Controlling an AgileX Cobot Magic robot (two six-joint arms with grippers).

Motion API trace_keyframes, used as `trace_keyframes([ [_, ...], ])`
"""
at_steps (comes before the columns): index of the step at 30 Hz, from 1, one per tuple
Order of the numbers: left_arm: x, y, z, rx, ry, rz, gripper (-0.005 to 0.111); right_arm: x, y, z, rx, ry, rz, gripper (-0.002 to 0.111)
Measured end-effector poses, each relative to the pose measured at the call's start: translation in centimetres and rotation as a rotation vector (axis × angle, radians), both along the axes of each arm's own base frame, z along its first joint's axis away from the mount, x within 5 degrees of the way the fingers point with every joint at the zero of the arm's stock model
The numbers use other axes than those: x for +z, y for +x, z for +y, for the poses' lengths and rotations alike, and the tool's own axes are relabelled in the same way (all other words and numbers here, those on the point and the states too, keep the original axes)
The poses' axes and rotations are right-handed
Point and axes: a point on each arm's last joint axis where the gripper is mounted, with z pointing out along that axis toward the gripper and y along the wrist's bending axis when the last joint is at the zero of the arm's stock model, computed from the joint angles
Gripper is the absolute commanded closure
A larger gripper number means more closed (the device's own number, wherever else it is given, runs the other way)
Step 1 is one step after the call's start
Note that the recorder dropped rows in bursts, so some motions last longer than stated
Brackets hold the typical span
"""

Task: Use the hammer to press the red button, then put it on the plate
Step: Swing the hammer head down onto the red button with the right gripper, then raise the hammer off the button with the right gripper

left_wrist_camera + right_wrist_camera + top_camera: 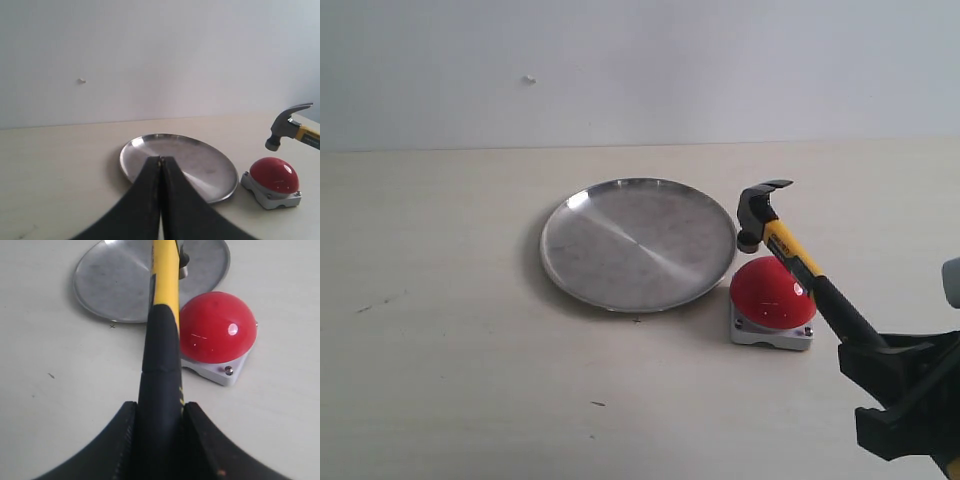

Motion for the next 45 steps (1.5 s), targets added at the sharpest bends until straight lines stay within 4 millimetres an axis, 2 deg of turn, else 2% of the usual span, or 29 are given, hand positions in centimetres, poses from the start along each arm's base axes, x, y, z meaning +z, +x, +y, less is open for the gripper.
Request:
trace_keyframes([
  [6,0.0,-1.3,0.9,0.025,-0.016,-0.045,0.107,-0.2,0.1,-0.4,-0.031,-0.033,0.007,0.108],
  [16,-0.6,-1.4,1.1,0.038,-0.017,0.018,0.107,-0.8,-0.9,-1.2,-0.083,0.002,0.025,0.108],
  [18,-0.7,-1.4,1.1,0.039,-0.016,0.023,0.107,-0.4,-1.1,-1.5,-0.095,0.02,0.003,0.108],
  [21,-0.7,-1.4,1.1,0.039,-0.016,0.023,0.107,1.5,-1.4,-1.6,-0.094,0.098,-0.09,0.108],
  [23,-0.7,-1.4,1.1,0.039,-0.016,0.023,0.107,1.9,-1.6,-1.8,-0.097,0.12,-0.107,0.108],
  [25,-0.7,-1.4,1.1,0.039,-0.016,0.023,0.107,0.3,-2.1,-2.1,-0.105,0.108,-0.059,0.108],
  [27,-0.7,-1.4,1.1,0.039,-0.016,0.023,0.107,-2.6,-3.0,-2.5,-0.117,0.088,0.038,0.108],
  [28,-0.7,-1.4,1.1,0.039,-0.016,0.023,0.107,-3.4,-3.3,-2.6,-0.115,0.083,0.07,0.108],
  [29,-0.7,-1.4,1.1,0.039,-0.016,0.023,0.107,-3.4,-3.3,-2.4,-0.113,0.094,0.076,0.108],
  [36,-0.7,-1.4,1.1,0.039,-0.016,0.023,0.107,-1.1,-2.5,-1.7,-0.091,0.168,0.015,0.108],
  [45,-0.7,-1.4,1.1,0.039,-0.016,0.023,0.107,4.1,-1.1,-0.2,-0.035,0.292,-0.122,0.108],
])
